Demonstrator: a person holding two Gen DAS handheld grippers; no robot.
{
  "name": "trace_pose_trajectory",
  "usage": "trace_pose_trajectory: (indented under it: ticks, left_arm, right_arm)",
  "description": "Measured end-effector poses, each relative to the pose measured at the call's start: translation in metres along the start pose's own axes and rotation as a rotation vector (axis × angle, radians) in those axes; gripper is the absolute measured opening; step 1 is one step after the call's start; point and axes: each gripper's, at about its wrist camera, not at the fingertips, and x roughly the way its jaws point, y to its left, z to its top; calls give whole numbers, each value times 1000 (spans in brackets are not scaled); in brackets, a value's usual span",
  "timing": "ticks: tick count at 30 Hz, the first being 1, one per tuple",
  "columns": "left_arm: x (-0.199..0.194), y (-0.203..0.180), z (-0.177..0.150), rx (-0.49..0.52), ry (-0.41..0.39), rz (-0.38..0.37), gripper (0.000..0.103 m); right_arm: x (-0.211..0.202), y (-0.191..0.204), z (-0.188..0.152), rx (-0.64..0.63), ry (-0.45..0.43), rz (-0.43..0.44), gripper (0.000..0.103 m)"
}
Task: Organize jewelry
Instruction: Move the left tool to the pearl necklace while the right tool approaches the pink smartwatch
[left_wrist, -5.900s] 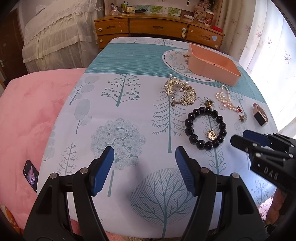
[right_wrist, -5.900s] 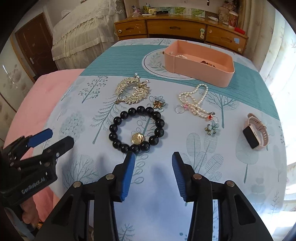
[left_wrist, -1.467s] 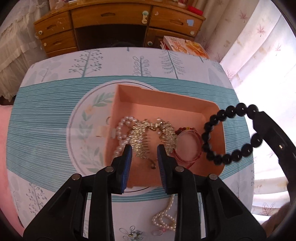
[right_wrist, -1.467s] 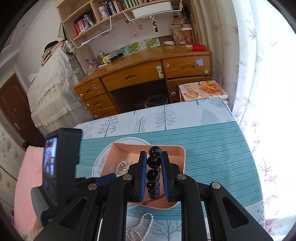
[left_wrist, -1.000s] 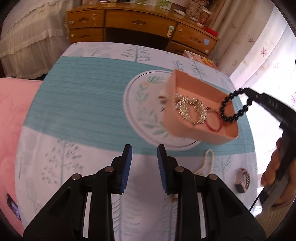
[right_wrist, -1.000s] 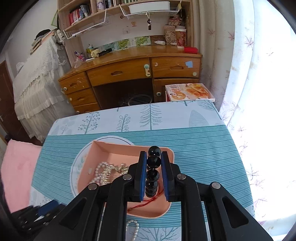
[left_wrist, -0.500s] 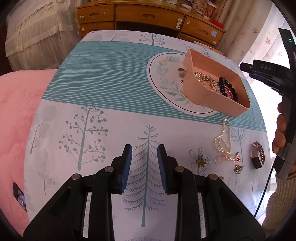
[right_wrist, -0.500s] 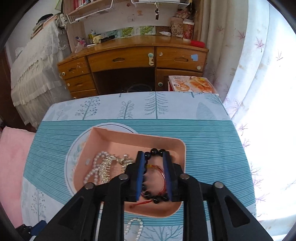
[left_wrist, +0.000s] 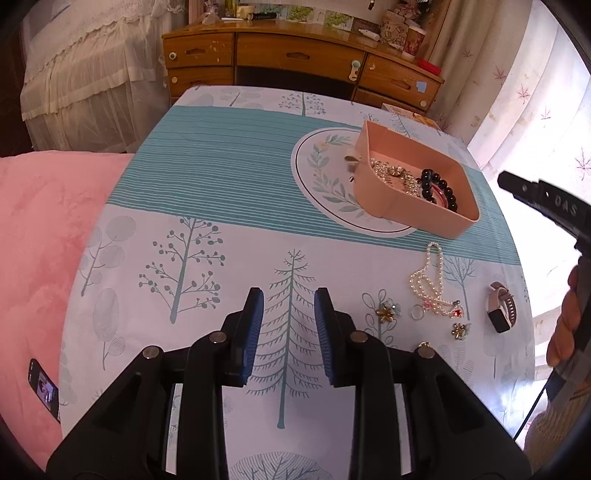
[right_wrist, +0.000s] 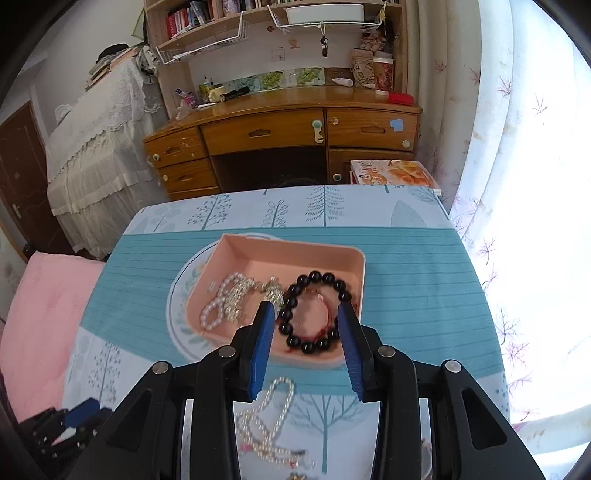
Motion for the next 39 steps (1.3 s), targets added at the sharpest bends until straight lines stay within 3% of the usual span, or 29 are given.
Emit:
trace_pose_trajectory:
  ticks: [7, 13, 19, 30, 34, 39]
  left_arm:
    - [-25, -9, -13, 9, -26, -11, 25]
    - [-32, -22, -28, 38, -4, -16, 25]
    - [-27, -38, -32, 53, 39, -9, 25]
    - [-31, -99, -10, 190, 52, -32, 25]
    - [-19, -122, 8, 239, 115, -78, 25]
    - [21, -148, 25, 280, 249, -118, 26]
  right_arm:
    - [-46, -11, -41, -1, -3, 44, 36]
    - [-85, -25, -84, -13, 7, 61, 36]
    - [-118, -51, -105, -24, 8, 49, 36]
    - [-180, -111, -89, -62, -28, -8, 38]
    - [-188, -130, -76, -98, -11, -19, 38]
    - [-173, -143, -62, -131, 57, 5, 38]
